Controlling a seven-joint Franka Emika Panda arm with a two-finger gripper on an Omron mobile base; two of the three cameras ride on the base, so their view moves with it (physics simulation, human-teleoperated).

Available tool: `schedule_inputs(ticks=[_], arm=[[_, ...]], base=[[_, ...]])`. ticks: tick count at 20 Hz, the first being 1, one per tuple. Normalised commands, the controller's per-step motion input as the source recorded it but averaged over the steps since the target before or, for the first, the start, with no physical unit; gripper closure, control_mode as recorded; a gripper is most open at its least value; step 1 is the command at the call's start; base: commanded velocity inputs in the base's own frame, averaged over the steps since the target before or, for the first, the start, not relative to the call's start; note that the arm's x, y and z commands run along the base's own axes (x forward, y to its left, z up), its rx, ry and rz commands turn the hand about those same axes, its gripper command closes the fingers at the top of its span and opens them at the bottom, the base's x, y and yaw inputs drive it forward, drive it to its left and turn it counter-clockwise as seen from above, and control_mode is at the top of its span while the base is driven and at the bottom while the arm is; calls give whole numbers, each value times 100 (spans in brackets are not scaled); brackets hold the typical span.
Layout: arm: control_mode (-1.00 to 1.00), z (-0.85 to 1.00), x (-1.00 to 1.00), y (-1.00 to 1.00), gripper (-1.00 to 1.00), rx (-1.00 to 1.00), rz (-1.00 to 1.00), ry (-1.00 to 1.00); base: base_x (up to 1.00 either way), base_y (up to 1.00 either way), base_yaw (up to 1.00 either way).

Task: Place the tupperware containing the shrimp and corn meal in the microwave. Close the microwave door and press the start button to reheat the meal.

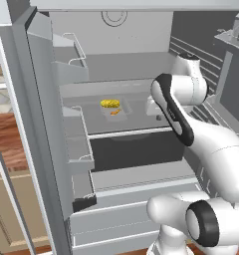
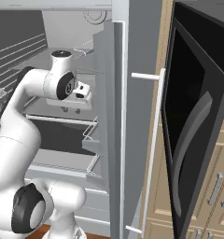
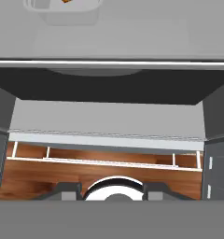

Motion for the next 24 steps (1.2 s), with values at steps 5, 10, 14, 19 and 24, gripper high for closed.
schedule_inputs(ticks=[5, 10, 14, 19, 24], arm=[[-100, -22, 1, 49, -100, -1, -6, -11], [-100, -49, -9, 65, -100, 0, -18, -36], [-100, -24, 5, 25, -100, 13, -24, -33], [-100, -7, 22, 3, -100, 23, -14, -8], [-100, 0, 42, 13, -100, 5, -3, 3]], base=[[0, 0, 0], [0, 0, 0], [0, 0, 0], [0, 0, 0], [0, 0, 0]])
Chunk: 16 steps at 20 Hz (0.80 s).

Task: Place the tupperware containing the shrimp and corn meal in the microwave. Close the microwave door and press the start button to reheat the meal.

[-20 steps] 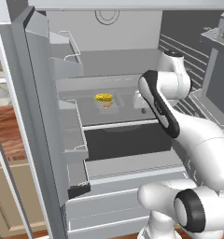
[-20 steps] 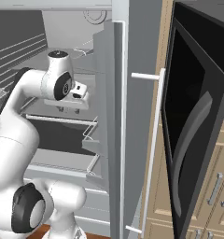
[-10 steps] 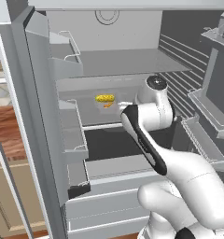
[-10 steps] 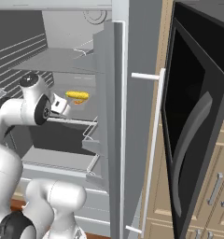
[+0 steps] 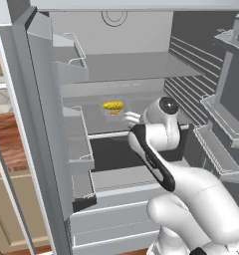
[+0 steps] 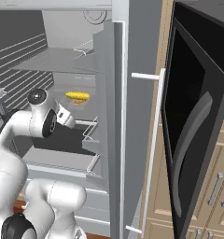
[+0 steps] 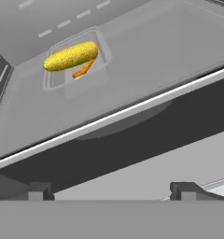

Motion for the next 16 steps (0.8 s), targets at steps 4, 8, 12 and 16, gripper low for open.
schedule_inputs(ticks=[4, 8, 12, 16], arm=[[-100, 0, 53, 5, -100, 2, -5, 10], [-100, 0, 53, 4, -100, 2, -6, 9], [-100, 0, 48, 0, -100, 2, -4, 2], [-100, -1, 41, 3, -100, 0, -2, 0]], base=[[0, 0, 0], [0, 0, 0], [0, 0, 0], [0, 0, 0]])
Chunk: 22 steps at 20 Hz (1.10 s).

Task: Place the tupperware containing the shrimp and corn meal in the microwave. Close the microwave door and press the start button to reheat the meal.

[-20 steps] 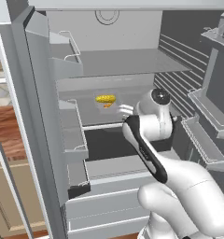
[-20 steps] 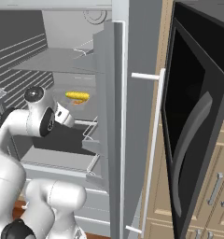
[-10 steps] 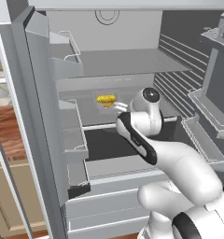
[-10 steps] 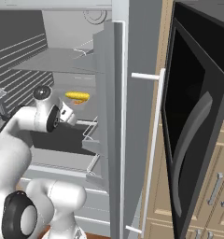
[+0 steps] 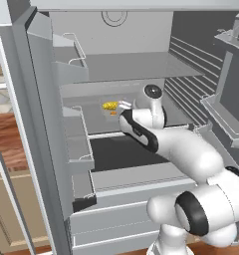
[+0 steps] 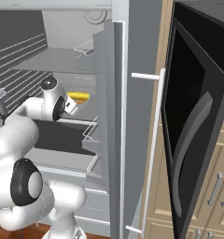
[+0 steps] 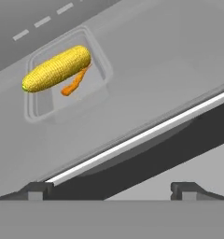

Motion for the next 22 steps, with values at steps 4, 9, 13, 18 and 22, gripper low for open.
schedule_inputs(ticks=[4, 9, 13, 18, 22], arm=[[-100, -18, 42, 12, -100, 0, 0, 0], [-100, -21, 45, 17, -100, 0, 0, 0], [-100, -11, 49, 7, -100, 2, 0, 0], [-100, -8, 58, 0, -100, 3, -2, 0], [-100, -25, 56, 5, -100, 0, -4, 0]], base=[[0, 0, 0], [0, 0, 0], [0, 0, 0], [0, 0, 0], [0, 0, 0]])
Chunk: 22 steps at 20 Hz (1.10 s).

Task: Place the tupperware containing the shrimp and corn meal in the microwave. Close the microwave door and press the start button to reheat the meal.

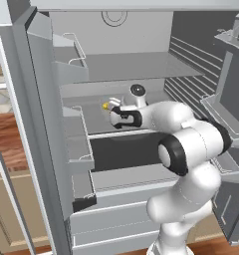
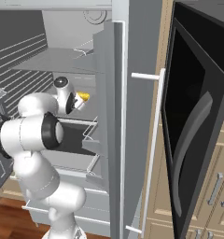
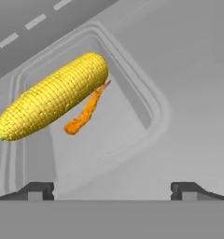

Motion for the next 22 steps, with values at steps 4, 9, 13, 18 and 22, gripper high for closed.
schedule_inputs(ticks=[4, 9, 13, 18, 22], arm=[[-100, -34, 58, 21, -100, 0, -7, 0], [-100, -28, 61, 25, -100, 0, -7, 0], [-100, -29, 56, 27, -100, 0, -10, 4], [-100, -53, 15, 5, -100, 0, -23, 18], [-100, -94, 0, 0, 100, -1, -33, 10]], base=[[0, 0, 0], [0, 0, 0], [0, 0, 0], [0, 0, 0], [0, 0, 0]])
